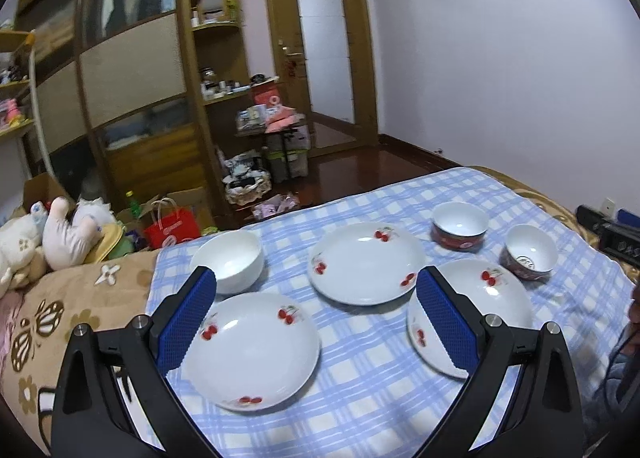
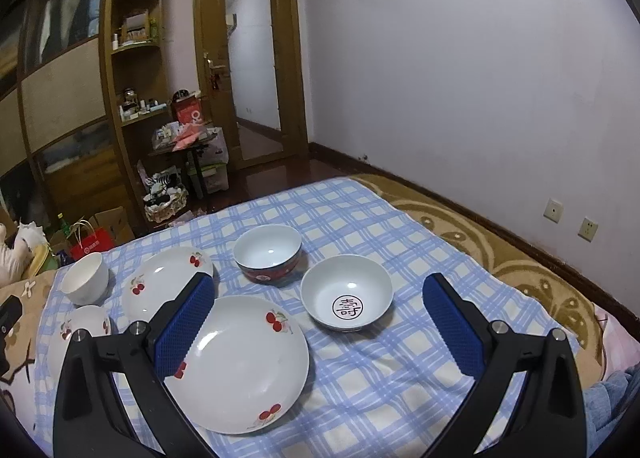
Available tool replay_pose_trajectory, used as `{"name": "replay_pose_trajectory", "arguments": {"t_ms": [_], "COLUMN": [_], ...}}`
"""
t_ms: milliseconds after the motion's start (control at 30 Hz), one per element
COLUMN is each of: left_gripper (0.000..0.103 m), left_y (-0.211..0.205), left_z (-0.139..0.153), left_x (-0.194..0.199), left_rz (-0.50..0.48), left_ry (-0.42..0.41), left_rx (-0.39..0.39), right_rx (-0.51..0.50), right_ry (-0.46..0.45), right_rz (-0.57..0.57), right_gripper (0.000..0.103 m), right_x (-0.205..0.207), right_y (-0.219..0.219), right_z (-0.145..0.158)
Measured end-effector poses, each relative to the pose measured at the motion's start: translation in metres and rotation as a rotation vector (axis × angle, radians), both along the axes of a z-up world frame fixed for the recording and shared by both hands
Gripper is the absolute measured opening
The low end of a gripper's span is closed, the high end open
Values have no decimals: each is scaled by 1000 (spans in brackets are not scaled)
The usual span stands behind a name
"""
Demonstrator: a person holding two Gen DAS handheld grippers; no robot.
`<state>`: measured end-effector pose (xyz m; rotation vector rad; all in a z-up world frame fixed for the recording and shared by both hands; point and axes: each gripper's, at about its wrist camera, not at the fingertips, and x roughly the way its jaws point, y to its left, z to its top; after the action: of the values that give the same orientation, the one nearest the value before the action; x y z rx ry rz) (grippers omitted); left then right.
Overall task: Organize plates and bowls
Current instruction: 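Move both tools toward opposite rims of a cherry-print plate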
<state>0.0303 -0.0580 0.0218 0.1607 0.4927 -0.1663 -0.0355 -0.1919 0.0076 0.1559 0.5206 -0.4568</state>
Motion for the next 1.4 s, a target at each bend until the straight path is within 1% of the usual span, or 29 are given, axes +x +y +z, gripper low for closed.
{"name": "replay_pose_trajectory", "arguments": {"t_ms": [67,100,133,200,233,333,433,500,600,667,767,833,933,1033,1100,1267,1400], "left_gripper": [99,99,99,99,99,99,99,99,99,99,99,99,99,99,99,99,99], "left_y": [-7,-11,-13,-16,-17,-21,-29,-37,-51,-59,-65,-69,-75,-77,-77,-79,-83], "left_z": [4,5,6,7,7,4,0,-5,-14,-23,-38,-45,-56,-67,-76,-95,-106], "left_x": [6,11,15,26,32,49,61,68,72,75,82,88,96,103,107,114,118], "left_rz": [0,-2,11,70,70,52,33,-30,-90,-103,-112,-115,-112,-118,-120,-136,-147], "left_ry": [-2,13,24,42,60,122,146,168,163,172,213,232,244,275,308,353,389], "left_rx": [12,14,17,28,21,4,8,7,41,57,50,46,41,33,23,20,22], "right_rx": [27,40,52,80,86,107,87,69,59,65,58,43,33,35,50,85,90], "right_ry": [36,52,57,51,58,57,70,83,107,127,156,159,177,208,235,282,312], "right_rz": [2,-2,0,25,28,37,48,55,71,80,76,66,80,80,86,79,80], "right_gripper": [103,103,103,103,103,103,103,103,103,103,103,103,103,103,100,100,100], "right_x": [8,12,14,18,20,24,30,35,41,44,50,52,58,64,69,76,80], "right_y": [-5,-8,-10,-14,-14,-17,-17,-15,-15,-15,-17,-20,-23,-26,-27,-32,-32], "right_z": [-3,-4,-6,-6,-7,-7,-9,-10,-13,-16,-22,-24,-26,-32,-39,-55,-63]}}
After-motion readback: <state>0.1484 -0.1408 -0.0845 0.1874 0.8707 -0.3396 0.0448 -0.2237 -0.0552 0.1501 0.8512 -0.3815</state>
